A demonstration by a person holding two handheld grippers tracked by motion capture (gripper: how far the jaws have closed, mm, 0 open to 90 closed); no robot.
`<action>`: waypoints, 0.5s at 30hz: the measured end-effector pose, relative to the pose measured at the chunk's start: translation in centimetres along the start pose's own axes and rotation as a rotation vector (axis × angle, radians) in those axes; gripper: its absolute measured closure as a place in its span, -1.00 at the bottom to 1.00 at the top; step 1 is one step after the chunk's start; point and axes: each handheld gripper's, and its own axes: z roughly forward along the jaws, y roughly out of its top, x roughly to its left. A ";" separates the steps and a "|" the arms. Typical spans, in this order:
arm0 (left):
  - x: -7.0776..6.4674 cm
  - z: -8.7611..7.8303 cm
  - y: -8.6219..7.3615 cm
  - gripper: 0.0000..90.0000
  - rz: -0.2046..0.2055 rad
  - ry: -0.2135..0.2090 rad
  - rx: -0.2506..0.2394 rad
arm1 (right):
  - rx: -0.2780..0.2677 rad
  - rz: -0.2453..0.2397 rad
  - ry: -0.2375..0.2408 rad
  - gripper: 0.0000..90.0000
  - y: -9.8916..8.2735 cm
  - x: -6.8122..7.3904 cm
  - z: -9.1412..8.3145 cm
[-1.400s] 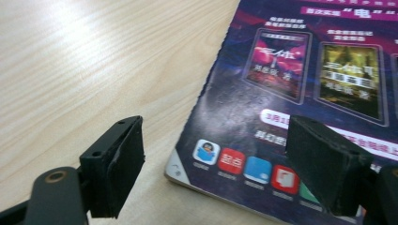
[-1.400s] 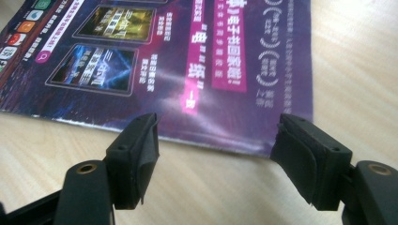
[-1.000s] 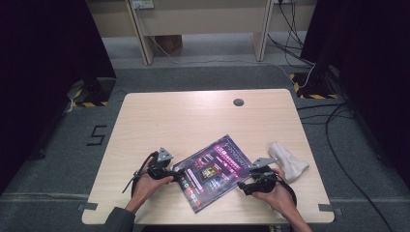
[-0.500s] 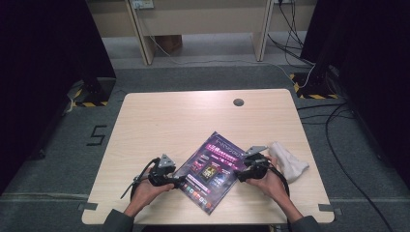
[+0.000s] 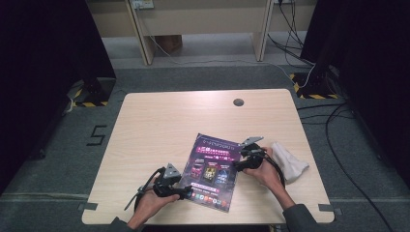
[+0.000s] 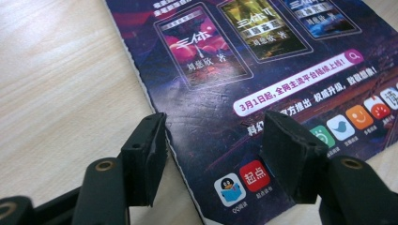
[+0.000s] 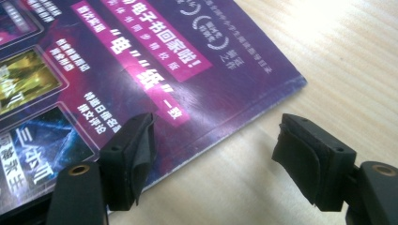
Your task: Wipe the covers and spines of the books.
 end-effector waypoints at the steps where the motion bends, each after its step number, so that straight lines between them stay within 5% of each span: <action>1: -0.2 0.0 0.0 -0.13 0.002 0.002 -0.001 | 0.000 0.003 -0.006 -0.36 0.1 0.0 0.1; 10: -2.1 0.1 -0.1 -0.30 0.015 -0.017 0.017 | 0.000 -0.041 -0.078 -0.37 1.1 0.0 0.6; 15: -2.8 0.2 -0.1 -0.33 0.019 -0.023 0.013 | -0.011 -0.006 -0.081 -0.37 1.2 -0.5 0.8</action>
